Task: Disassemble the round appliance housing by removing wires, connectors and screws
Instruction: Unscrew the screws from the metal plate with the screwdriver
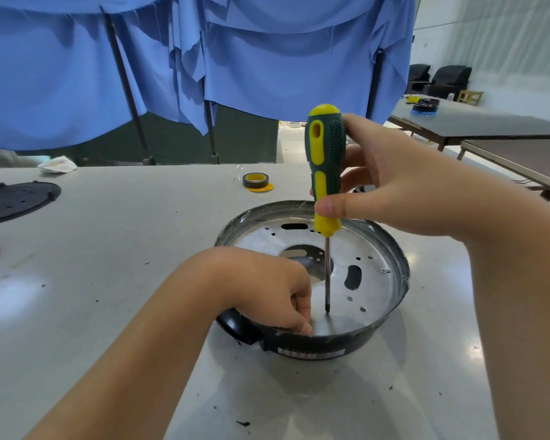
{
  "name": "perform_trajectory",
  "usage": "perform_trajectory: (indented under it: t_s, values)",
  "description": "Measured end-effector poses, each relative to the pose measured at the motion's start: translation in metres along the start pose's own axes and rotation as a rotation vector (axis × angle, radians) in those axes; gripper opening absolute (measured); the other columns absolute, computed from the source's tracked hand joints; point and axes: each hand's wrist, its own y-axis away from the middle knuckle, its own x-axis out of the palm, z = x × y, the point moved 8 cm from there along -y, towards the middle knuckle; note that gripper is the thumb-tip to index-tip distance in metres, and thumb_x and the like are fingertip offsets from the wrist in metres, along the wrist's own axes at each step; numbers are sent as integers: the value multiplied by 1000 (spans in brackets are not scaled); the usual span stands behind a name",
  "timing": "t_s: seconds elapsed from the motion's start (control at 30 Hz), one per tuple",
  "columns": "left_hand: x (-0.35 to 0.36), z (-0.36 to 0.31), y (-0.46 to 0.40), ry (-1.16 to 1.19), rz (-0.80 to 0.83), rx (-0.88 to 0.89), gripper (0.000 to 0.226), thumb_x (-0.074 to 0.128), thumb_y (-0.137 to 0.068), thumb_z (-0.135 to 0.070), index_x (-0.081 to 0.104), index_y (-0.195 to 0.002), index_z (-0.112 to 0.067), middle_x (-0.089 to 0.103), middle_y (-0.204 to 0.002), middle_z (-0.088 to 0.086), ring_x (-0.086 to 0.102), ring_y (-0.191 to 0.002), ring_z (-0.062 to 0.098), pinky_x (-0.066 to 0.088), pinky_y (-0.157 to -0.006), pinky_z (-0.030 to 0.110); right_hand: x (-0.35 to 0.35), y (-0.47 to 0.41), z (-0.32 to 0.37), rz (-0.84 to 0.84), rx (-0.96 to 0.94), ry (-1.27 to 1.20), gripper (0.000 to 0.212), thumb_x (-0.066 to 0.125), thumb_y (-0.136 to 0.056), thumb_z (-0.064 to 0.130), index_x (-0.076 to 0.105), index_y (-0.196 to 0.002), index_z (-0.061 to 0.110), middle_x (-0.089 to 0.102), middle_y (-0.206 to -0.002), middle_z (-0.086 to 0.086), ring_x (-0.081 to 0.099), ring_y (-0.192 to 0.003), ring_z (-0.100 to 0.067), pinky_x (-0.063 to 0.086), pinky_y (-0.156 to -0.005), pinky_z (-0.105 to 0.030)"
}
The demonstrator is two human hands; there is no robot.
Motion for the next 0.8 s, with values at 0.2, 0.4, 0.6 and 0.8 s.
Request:
perform_trajectory:
  t_s: [0.2,0.4,0.6,0.8]
  values:
    - [0,0,-2,-10,-12,2,16,60,-90,-39,57,-75,-33,53,-60,-18,48,-48,-11,35,-50,9,-1,0,0,-8,-5,7,67,79,-74,29,43,-130,32,65,-105,1,68,-92,-14,55,-84,-41]
    - [1,0,-1,4,3,-4,16,60,-90,-38,57,-75,-32,52,-55,-20,48,-46,-12,33,-48,7,-1,0,0,-5,-7,19,70,79,-74,29,41,-132,31,65,-104,2,68,-92,-13,55,-85,-40]
    - [-4,3,1,69,-15,-8,14,62,-88,-42,64,-78,-32,56,-59,-21,52,-56,-3,40,-60,15,-5,2,5,-32,-44,-23,68,82,-70,31,46,-128,32,67,-101,1,69,-89,-17,56,-83,-43]
    - [-5,6,2,190,14,-48,23,55,-92,-25,68,-73,-30,63,-70,-14,54,-62,-1,41,-62,14,-13,5,13,-90,-110,-177,71,80,-62,41,50,-126,29,66,-95,1,67,-89,-32,58,-81,-44]
